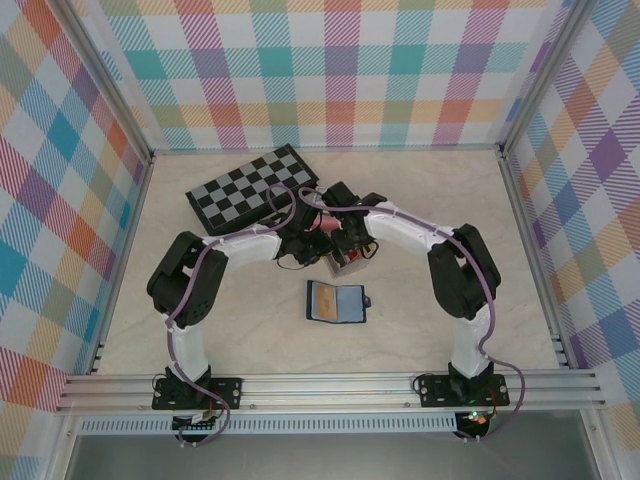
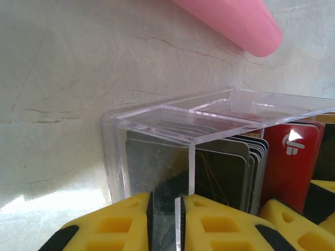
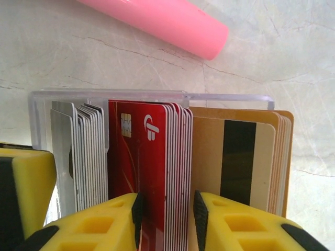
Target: Put the credit cards into the card holder
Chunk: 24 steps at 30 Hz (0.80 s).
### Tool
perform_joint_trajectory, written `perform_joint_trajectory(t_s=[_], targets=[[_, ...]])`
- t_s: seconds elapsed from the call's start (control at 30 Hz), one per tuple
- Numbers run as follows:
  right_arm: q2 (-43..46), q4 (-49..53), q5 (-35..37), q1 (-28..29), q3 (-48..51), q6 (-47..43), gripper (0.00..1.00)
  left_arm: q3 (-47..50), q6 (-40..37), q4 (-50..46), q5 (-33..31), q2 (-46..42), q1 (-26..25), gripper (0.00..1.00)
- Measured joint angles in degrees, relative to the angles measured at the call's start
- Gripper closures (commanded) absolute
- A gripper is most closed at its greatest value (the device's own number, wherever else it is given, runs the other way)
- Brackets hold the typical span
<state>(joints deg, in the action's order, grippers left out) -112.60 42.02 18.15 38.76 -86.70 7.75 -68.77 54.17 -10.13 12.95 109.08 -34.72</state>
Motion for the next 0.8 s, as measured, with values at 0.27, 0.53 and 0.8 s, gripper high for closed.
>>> perform_joint_trajectory(t_s=[0.27,0.53,0.8], targets=[[0.37,-0.37,1.60,0.15,0.00,-1.16,0.72,0.07,-0.37,0.26,-0.04,-0.04,0.00,0.83],[0.68,-0.37,2.43,0.15,0.00,-1.20,0.72,0.07,-0.50,0.26,-0.02,-0.04,0.00,0.83],[0.79,-0.35,2.38,0.26,0.00,-1.22,0.76,0.09,-0.63,0.48,0.00,-0.04,0.00,0.83]])
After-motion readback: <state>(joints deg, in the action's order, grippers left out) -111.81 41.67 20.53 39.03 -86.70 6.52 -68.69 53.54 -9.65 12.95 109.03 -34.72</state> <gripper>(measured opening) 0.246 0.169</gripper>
